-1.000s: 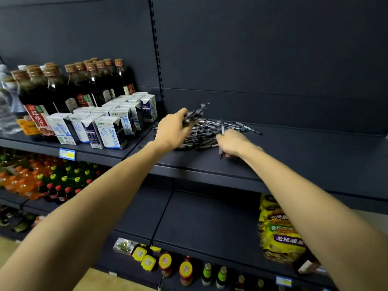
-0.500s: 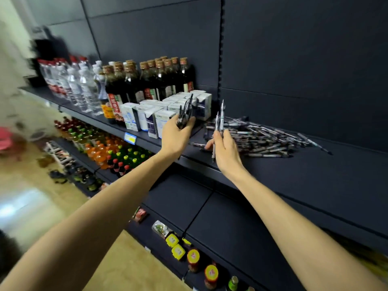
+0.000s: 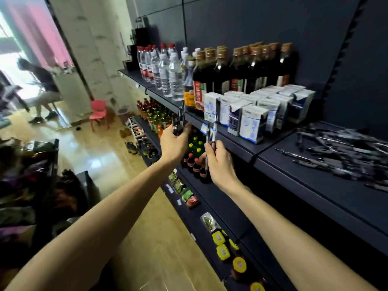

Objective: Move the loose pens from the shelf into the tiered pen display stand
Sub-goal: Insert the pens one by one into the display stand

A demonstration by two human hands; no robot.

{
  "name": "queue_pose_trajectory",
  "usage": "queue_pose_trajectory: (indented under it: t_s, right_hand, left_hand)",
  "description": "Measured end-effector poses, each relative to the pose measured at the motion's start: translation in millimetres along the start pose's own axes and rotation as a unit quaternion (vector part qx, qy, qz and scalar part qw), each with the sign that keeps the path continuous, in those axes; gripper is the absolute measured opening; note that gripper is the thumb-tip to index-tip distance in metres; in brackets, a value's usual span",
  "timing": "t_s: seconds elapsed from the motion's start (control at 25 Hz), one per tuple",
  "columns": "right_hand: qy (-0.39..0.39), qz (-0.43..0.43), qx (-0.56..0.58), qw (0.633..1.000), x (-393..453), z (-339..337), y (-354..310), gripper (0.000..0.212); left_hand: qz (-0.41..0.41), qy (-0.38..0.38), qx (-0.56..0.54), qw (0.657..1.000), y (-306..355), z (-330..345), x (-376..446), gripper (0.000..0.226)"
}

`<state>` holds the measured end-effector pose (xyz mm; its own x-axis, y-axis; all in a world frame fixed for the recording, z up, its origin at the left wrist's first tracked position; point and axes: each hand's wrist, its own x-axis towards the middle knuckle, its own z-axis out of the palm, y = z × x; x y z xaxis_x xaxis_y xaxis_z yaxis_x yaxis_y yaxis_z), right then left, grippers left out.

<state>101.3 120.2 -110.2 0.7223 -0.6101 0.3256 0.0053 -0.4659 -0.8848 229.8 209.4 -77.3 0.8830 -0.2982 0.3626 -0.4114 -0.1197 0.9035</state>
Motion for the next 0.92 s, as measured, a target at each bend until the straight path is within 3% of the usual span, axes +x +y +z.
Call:
queue_pose_trajectory:
  t_s: [0.28, 0.56, 0.92]
  right_hand:
    - [-0.031, -0.028, -0.025, 0.999, 99, 120, -41, 0.028]
    - [-0.027, -0.039, -0.039, 0.998, 206, 219, -70, 0.026]
    - [-0.083, -0.060, -0.049, 0.994, 359, 363, -75, 0.025]
  left_hand:
    - [-0.029, 0.040, -0.031, 0.998, -57, -81, 112, 0.043]
    - [-0.025, 0.068, 0.027, 0.997, -91, -138, 239, 0.037]
    - [0.003, 0.081, 0.062, 0.995, -159, -189, 407, 0.029]
